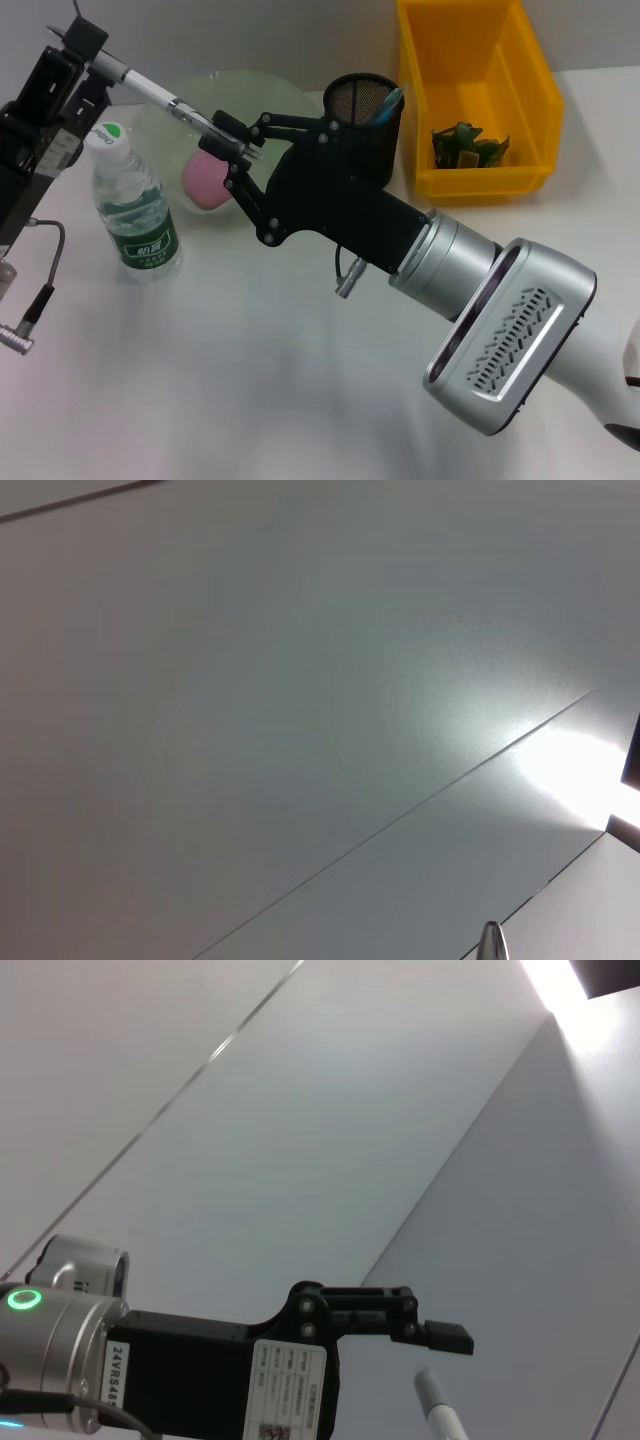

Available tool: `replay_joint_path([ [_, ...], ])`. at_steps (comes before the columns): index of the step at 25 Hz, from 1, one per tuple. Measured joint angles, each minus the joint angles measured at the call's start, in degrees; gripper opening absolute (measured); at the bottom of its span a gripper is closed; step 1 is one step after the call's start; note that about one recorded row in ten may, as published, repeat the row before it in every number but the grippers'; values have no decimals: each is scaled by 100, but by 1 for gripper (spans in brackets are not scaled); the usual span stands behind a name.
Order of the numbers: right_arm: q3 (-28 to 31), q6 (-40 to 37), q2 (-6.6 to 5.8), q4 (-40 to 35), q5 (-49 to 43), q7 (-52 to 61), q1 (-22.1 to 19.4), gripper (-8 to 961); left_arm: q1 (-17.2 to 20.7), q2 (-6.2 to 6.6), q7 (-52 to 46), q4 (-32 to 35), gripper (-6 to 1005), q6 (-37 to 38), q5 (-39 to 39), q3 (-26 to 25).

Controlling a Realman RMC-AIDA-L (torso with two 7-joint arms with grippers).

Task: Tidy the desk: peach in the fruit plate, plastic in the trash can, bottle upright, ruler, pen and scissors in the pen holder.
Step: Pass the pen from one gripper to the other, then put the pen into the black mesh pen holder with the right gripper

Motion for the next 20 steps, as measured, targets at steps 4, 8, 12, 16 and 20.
replay_joint_path([
  [4, 11, -24, 0, 0, 0, 7, -18, 151, 12, 0, 11, 18, 723, 11, 6, 16],
  [8, 125, -186, 0, -1, 0, 147, -116, 154, 60, 0, 130, 98, 813, 61, 42, 72],
  [12, 292, -569, 0, -103, 0, 799, -344, 157, 192, 30, 478, 347, 849, 59, 57, 399],
  [16, 319, -782, 0, -245, 16, 1375, -469, 160, 341, 159, 1182, 740, 849, 31, 219, 990],
  [20, 436, -962, -16, -436, 59, 2156, -627, 163, 441, 340, 1841, 1202, 848, -16, 1232, 1060],
])
